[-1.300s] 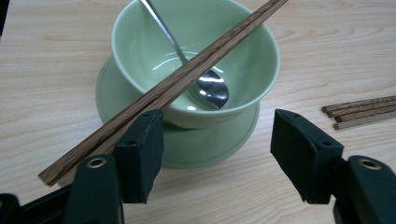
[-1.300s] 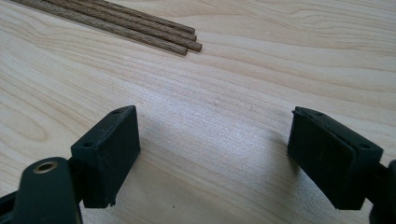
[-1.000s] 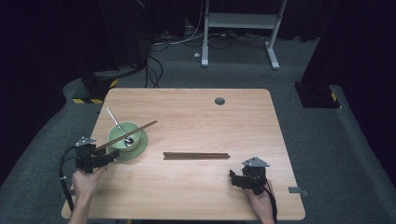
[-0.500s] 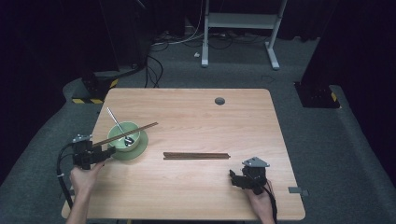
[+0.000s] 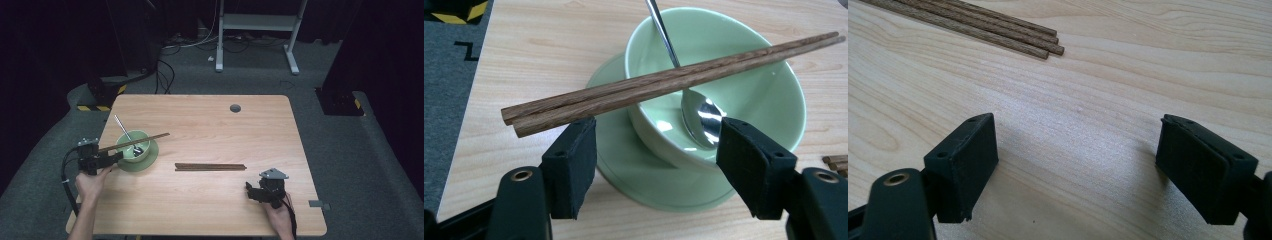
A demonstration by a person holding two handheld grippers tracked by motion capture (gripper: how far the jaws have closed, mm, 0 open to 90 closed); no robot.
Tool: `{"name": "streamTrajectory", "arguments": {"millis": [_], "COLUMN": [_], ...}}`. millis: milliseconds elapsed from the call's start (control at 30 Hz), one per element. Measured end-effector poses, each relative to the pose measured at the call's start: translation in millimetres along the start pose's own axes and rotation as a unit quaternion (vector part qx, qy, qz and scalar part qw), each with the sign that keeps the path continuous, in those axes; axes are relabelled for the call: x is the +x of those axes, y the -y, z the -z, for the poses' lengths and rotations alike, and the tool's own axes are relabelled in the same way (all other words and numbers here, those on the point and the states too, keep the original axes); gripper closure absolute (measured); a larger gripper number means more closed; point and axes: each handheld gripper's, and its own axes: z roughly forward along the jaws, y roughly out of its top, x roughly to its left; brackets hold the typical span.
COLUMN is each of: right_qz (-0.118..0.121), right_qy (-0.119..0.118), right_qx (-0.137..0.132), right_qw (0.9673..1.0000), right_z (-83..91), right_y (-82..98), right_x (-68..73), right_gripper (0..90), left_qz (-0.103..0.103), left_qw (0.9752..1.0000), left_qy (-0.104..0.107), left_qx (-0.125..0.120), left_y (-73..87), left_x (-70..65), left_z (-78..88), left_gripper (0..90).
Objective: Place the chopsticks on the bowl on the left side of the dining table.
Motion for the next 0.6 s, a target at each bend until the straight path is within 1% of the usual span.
{"name": "streamTrajectory", "arguments": {"millis": [233, 333, 433, 600], "right_qz": [0.000, 0.000, 0.000, 0.000], "right_qy": [0.000, 0.000, 0.000, 0.000], "right_qx": [0.001, 0.000, 0.000, 0.000], "right_qw": [1.0000, 1.0000, 1.0000, 1.0000], "right_z": [0.1, 0.0, 0.1, 0.0], "right_y": [0.0, 0.0, 0.0, 0.0], "right_x": [0.0, 0.0, 0.0, 0.0], "right_gripper": [16.5, 16.5, 16.5, 16.5], "left_qz": [-0.004, -0.006, -0.002, -0.005], "left_qw": [1.0000, 0.9999, 0.9999, 0.9998], "left_qy": [-0.007, -0.013, -0.016, -0.019], "left_qx": [0.001, 0.001, 0.002, 0.002], "left_y": [-9.3, -12.5, -15.7, -20.9], "left_x": [-3.2, -2.5, -1.5, -1.4], "left_z": [-5.8, -8.0, -10.2, -13.6], "left_gripper": [32.8, 33.0, 33.1, 33.1]}}
